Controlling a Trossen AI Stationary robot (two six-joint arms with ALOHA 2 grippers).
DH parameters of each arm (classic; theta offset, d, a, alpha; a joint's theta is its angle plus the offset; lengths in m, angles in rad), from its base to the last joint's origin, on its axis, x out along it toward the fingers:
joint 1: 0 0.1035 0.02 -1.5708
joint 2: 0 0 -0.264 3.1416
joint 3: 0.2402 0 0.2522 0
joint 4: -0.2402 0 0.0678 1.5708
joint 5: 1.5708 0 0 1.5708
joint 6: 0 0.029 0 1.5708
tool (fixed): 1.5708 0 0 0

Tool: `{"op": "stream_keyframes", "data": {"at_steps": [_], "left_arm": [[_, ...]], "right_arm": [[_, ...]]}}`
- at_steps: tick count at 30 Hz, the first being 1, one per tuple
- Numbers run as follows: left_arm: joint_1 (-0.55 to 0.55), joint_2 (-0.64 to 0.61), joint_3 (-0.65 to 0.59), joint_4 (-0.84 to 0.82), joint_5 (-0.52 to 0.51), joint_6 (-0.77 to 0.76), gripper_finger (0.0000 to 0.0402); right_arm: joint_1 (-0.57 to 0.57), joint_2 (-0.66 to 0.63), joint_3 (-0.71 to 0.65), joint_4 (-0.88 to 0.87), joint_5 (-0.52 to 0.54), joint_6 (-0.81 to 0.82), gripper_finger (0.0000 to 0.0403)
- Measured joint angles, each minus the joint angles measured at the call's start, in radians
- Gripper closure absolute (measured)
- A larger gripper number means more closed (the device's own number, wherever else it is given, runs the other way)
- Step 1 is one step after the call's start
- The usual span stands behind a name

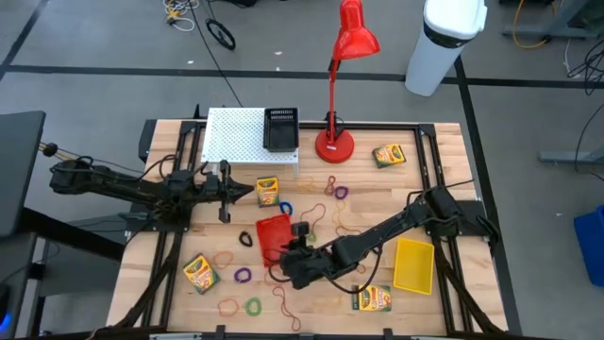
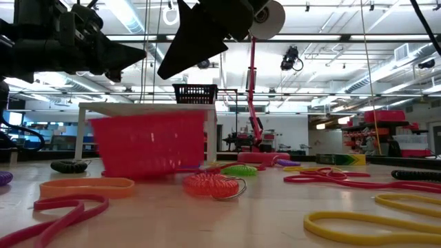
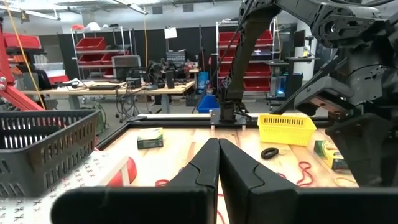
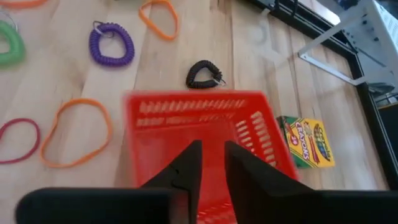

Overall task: Pick & Place Office Desk Supplies
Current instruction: Put the red bin on the shelf

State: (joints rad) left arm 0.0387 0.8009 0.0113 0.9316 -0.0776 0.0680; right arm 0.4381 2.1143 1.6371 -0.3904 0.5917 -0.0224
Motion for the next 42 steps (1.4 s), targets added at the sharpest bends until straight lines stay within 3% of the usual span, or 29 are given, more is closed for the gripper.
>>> {"op": "stream_keyframes", "data": {"at_steps": [7,12,15,22,26,31,36,42], "left_arm": [[0.000,0.000,0.000,-0.019,0.000,-0.022,0.0388],[0.000,0.000,0.000,-0.047,0.000,-0.027,0.0388],[0.000,0.000,0.007,-0.072,0.000,-0.037,0.0388],[0.000,0.005,0.059,-0.180,0.000,-0.065,0.0388],[0.000,0.017,0.074,-0.224,0.000,-0.065,0.0388],[-0.033,0.048,0.108,-0.236,0.003,-0.056,0.0388],[-0.141,0.073,0.188,-0.322,-0.095,-0.060,0.0388],[-0.323,0.114,0.386,-0.736,-0.300,-0.146,0.0387]], "right_arm": [[0.016,-0.032,0.000,-0.067,0.087,-0.015,0.0294],[0.014,-0.106,-0.053,-0.179,0.084,0.013,0.0350],[0.005,-0.168,-0.173,-0.091,0.070,0.016,0.0393],[-0.016,-0.349,-0.523,0.286,0.071,0.018,0.0381],[-0.044,-0.475,-0.652,0.344,0.036,0.032,0.0398],[-0.090,-0.622,-0.775,0.416,0.063,0.044,0.0386],[-0.141,-0.725,-0.902,0.587,0.073,0.042,0.0397],[-0.137,-0.769,-1.004,0.700,0.088,0.044,0.0389]]}}
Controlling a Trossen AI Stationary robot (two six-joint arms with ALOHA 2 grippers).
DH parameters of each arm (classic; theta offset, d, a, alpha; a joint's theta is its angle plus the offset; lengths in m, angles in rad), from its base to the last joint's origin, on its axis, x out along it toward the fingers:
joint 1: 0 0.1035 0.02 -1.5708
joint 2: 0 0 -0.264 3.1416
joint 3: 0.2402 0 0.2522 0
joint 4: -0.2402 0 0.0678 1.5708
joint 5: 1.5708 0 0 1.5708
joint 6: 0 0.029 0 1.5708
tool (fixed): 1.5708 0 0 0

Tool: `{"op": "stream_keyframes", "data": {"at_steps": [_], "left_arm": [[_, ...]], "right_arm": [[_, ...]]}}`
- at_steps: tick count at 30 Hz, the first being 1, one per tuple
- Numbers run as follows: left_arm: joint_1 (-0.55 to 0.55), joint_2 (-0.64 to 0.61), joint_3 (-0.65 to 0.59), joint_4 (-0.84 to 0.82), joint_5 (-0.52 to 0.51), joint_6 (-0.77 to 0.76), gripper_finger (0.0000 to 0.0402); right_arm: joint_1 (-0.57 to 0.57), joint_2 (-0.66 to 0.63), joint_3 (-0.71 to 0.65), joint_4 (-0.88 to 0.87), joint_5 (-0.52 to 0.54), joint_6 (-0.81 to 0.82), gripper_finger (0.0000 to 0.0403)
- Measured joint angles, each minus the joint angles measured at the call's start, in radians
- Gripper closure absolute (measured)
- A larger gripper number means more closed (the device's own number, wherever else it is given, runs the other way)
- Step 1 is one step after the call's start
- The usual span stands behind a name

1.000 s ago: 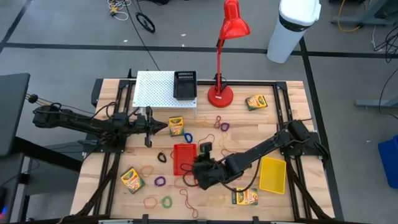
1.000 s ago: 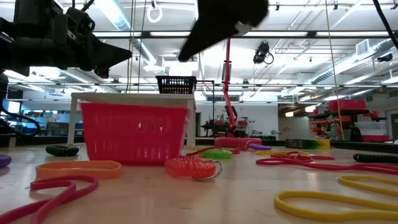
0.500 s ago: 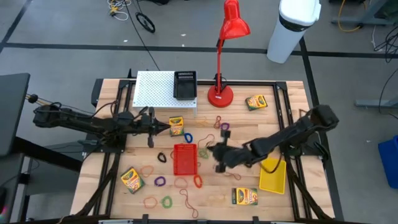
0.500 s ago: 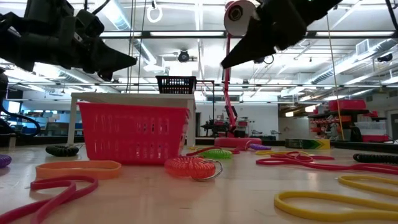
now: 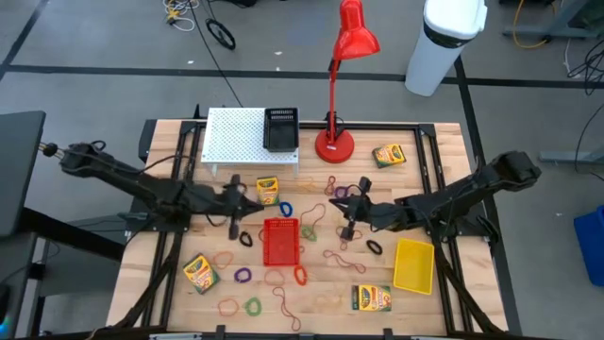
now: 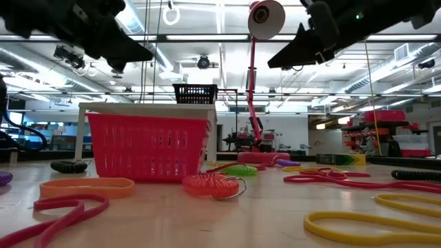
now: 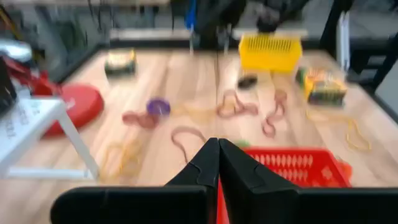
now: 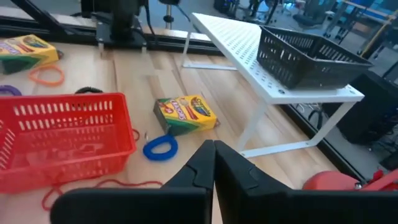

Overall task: Pick & Place Office Desk Supplies
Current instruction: Put the red bin on the shelf

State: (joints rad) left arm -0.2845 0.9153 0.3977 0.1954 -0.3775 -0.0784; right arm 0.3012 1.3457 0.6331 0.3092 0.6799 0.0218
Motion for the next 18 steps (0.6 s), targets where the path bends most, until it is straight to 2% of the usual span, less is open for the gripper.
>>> {"op": "stream_keyframes", "data": {"at_steps": [4,8,18], "left_arm": [[-0.103,0.099,0.154,-0.250,-0.072,-0.116,0.0373],[-0.170,0.241,0.286,-0.393,-0.082,-0.216,0.0344],[-0.285,0.570,0.595,-0.532,-0.076,-0.275,0.0272]], "right_arm": [[-0.001,-0.005,-0.011,0.001,0.014,0.003,0.0391],[0.000,-0.005,-0.011,0.007,0.009,0.003,0.0399],[0.000,-0.005,-0.010,-0.002,0.008,0.019,0.0394]]}}
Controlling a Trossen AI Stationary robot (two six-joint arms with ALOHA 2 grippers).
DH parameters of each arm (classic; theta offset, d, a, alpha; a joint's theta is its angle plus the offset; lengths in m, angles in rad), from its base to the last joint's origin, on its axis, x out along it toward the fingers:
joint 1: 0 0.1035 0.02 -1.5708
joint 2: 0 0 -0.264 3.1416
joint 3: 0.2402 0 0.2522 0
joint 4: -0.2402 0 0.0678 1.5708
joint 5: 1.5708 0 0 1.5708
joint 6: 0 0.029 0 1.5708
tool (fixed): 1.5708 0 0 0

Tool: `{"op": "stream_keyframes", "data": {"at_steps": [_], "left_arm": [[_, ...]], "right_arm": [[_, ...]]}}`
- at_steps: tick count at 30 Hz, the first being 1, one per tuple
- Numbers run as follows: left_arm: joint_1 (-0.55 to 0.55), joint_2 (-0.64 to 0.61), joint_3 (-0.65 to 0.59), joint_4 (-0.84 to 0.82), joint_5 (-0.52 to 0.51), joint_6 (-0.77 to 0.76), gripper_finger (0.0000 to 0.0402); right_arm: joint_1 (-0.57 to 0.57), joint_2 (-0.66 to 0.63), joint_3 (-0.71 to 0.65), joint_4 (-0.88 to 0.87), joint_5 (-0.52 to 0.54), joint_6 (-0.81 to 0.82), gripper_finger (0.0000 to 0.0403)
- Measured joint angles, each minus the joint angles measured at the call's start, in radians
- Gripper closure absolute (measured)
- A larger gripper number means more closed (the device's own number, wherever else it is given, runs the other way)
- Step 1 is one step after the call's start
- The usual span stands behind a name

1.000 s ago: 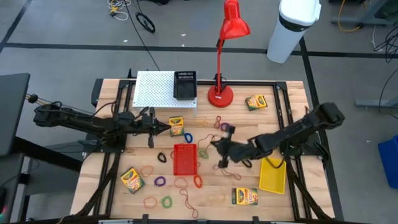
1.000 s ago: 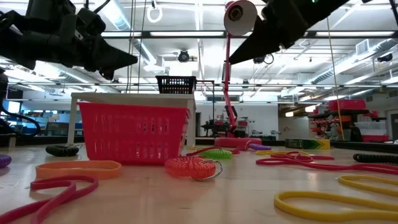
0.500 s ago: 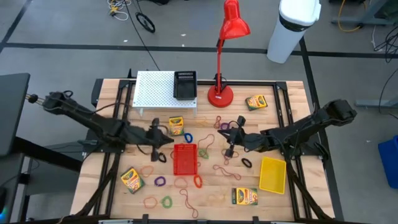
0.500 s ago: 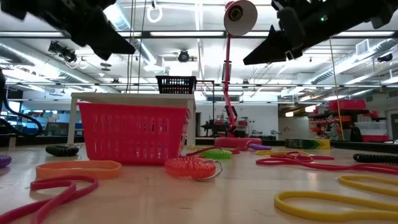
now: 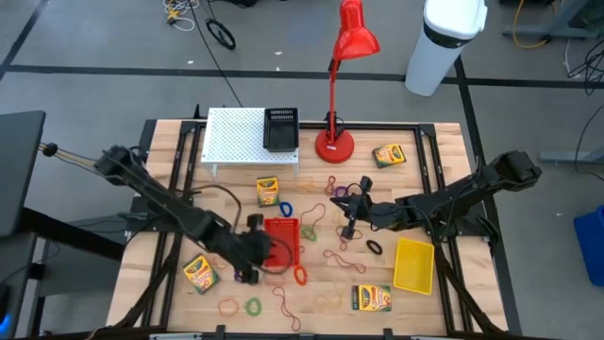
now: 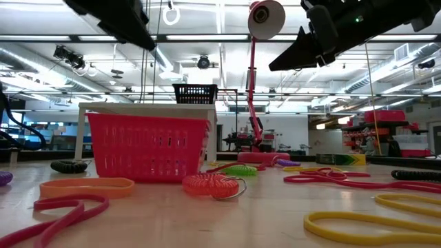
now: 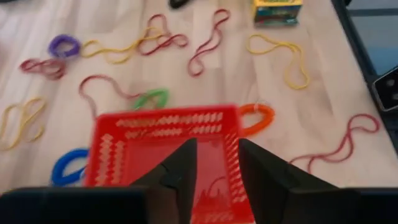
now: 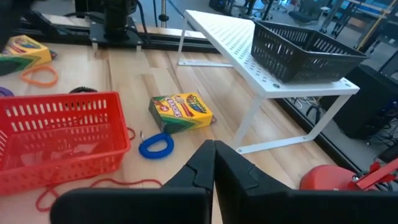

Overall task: Pick & Place Office Desk Supplies
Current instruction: Put the red bin on the shelf

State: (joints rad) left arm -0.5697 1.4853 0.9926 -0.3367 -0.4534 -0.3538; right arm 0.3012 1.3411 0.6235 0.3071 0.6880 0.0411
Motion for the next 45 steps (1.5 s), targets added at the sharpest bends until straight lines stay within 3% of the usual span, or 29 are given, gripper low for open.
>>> {"op": "stream_keyframes", "data": {"at_steps": [11,18,24,32,45], "left_arm": [[-0.040,0.227,0.152,-0.044,0.007,-0.014,0.0197],[-0.040,0.301,0.155,-0.081,0.017,-0.046,0.0189],[-0.039,0.323,0.155,-0.082,0.009,-0.055,0.0201],[-0.039,0.324,0.155,-0.153,-0.018,-0.071,0.0262],[-0.038,0.324,0.155,-0.164,-0.015,-0.081,0.0266]], "right_arm": [[0.000,0.001,0.000,-0.005,-0.031,0.006,0.0384],[0.000,0.001,0.000,-0.004,-0.031,0.006,0.0383],[0.000,0.001,0.000,-0.003,-0.031,0.006,0.0383],[0.000,0.001,0.000,-0.003,-0.031,0.006,0.0382],[0.000,0.001,0.000,-0.003,-0.031,0.006,0.0382]]}}
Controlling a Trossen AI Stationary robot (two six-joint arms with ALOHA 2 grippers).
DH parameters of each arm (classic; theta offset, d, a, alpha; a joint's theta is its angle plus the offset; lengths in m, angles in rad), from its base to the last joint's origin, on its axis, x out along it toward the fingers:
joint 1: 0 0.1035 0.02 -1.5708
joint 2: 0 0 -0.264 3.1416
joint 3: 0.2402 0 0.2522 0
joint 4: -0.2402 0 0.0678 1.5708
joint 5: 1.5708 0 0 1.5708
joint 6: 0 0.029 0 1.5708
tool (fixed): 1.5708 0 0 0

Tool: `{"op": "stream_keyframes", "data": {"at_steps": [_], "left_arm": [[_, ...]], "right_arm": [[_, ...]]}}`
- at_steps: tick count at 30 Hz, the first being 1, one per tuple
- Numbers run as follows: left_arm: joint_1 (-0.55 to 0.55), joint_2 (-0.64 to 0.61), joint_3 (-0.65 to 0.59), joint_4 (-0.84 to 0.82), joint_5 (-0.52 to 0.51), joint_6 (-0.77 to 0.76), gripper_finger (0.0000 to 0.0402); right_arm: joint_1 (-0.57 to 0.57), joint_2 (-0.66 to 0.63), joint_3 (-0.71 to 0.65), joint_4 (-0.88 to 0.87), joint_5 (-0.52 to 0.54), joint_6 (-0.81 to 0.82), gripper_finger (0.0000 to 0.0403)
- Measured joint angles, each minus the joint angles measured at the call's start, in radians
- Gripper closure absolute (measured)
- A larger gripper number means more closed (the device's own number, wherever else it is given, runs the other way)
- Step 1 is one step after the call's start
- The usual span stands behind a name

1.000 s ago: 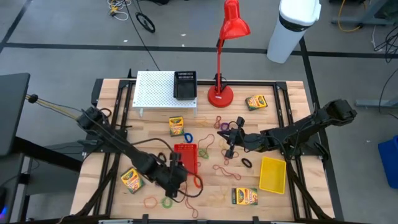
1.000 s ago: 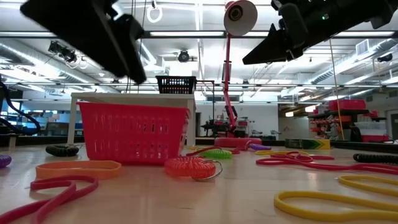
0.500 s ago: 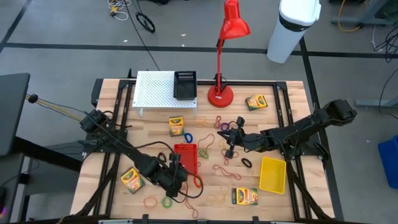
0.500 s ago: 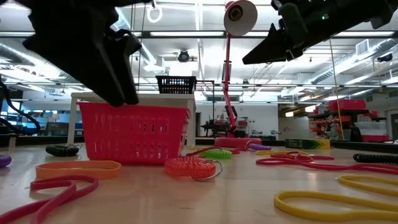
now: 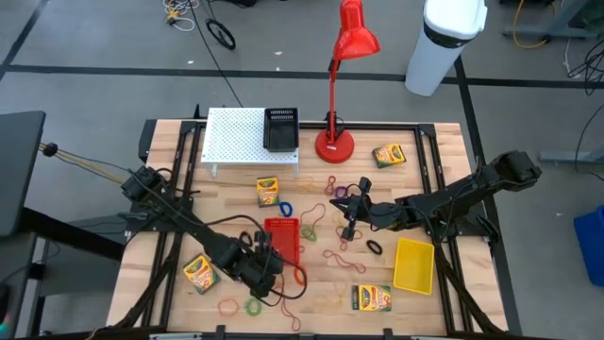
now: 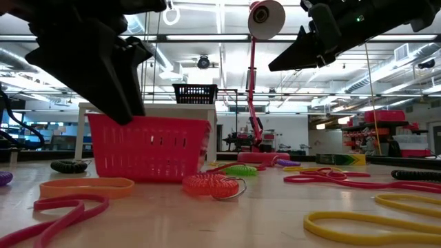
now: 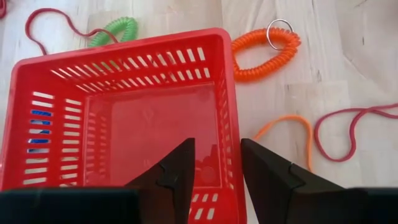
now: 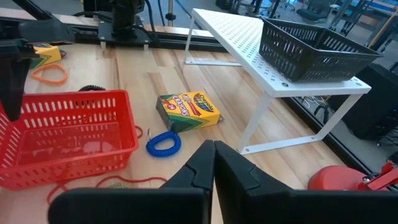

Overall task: Pick & Place Office Desk Supplies
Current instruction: Put the red bin on the shelf

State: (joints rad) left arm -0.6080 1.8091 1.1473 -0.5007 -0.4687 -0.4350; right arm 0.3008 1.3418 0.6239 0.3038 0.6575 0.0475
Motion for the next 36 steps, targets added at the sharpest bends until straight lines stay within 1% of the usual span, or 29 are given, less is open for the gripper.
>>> {"op": "stream_keyframes", "data": {"at_steps": [7,12,16,20,27,29,32,36], "left_arm": [[0.017,0.029,0.000,0.038,0.001,0.033,0.0267],[0.042,0.061,0.000,0.081,0.033,0.055,0.0267],[0.052,0.063,0.000,0.078,0.044,0.052,0.0273],[0.052,0.055,0.000,0.079,0.047,0.048,0.0301],[0.052,0.038,0.000,0.062,0.078,0.046,0.0386],[0.048,0.017,0.000,0.055,0.075,0.048,0.0392],[0.034,-0.038,0.000,0.033,0.044,0.049,0.0391],[0.002,-0.134,0.000,-0.034,-0.027,0.028,0.0392]], "right_arm": [[0.000,0.000,0.001,0.000,0.000,0.000,0.0382],[0.000,0.000,0.002,0.008,0.001,0.000,0.0382],[0.000,0.000,0.002,0.008,0.004,0.000,0.0382],[0.000,0.000,0.002,0.008,0.004,0.000,0.0382],[0.000,0.000,0.002,0.008,0.004,0.000,0.0382],[0.000,0.000,0.002,0.008,0.004,0.000,0.0382],[0.000,0.000,0.002,0.006,0.004,0.000,0.0382],[0.000,0.000,0.001,0.006,0.004,0.000,0.0382]]}}
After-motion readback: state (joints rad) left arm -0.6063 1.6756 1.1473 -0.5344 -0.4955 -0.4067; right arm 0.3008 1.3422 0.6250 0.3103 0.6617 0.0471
